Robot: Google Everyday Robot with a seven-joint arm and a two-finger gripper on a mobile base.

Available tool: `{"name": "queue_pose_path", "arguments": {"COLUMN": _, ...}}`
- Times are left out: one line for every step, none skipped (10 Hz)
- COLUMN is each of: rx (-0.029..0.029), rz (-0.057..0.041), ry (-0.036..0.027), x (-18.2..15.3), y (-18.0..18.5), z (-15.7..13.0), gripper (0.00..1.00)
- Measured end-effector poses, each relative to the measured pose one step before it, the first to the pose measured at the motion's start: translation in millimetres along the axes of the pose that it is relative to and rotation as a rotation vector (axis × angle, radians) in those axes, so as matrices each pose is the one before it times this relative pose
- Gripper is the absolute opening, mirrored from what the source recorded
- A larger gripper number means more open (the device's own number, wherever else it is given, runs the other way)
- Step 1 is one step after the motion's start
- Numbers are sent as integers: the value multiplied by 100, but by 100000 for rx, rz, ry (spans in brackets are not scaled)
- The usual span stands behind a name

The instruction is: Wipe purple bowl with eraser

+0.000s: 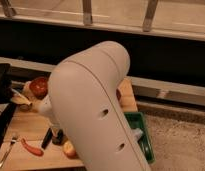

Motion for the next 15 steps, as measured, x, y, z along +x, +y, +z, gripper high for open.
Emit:
{"name": "queue_pose_path", "arguments": {"rx": -81, "rz": -84, "ry": -228, "x": -44, "y": 51, "z": -188, "gripper": 0}}
{"name": "queue_pose_path", "arguments": {"rx": 238, "rz": -411, "ry": 62, "x": 33, "y": 47, "z": -134, "gripper": 0}}
{"name": "queue_pose_path", "arguments": {"rx": -50, "rz": -15, "ry": 151, "x": 33, "y": 90, "z": -32, "gripper": 0}}
{"name": "queue_pose_path", "arguments": {"rx": 433, "rz": -500, "ry": 33, "x": 27, "y": -81, "z": 28, "gripper": 0}}
{"name": "queue_pose_path", "arguments": {"rx": -139, "rz": 304, "ry": -232, "x": -67, "y": -125, "z": -72, "gripper": 0}}
{"name": "queue_pose_path", "arguments": {"rx": -78, "rz": 337, "ry": -242, "x": -5, "y": -163, "z": -193, "gripper": 0}}
{"name": "queue_pose_path", "arguments": {"rx": -916, "rz": 1388, "ry": -1755, "x": -206, "y": -632, "z": -556, "gripper": 0}}
{"name": "queue_pose_path", "arguments": {"rx": -1276, "rz": 2560, "ry": -3048, "x": -610, "y": -1123, "z": -1204, "gripper": 0}}
{"name": "queue_pose_path", "arguments": {"rx": -989, "rz": 1698, "ry": -2942, "x": -1016, "y": -1360, "z": -1207, "gripper": 0}}
{"name": "queue_pose_path", "arguments": {"rx": -1554, "rz": 1690, "ry": -2913, "x": -1396, "y": -1537, "z": -1293, "gripper": 0}}
{"name": "queue_pose_path", "arguments": {"rx": -1651, "rz": 2061, "ry": -2164, "x": -1166, "y": -1407, "z": -1063, "gripper": 3}}
{"name": "queue_pose_path", "arguments": {"rx": -2155, "rz": 2859, "ry": -2486, "x": -1162, "y": -1618, "z": -1364, "gripper": 12}}
{"name": "queue_pose_path", "arguments": {"rx": -1635, "rz": 1096, "ry": -562, "x": -708, "y": -756, "z": -766, "gripper": 22}}
{"name": "queue_pose_path", "arguments": {"rx": -2209, "rz": 490, "ry": 206, "x": -385, "y": -391, "z": -304, "gripper": 32}}
{"name": "queue_pose_path", "arguments": {"rx": -2073, "rz": 192, "ry": 535, "x": 37, "y": -183, "z": 146, "gripper": 42}}
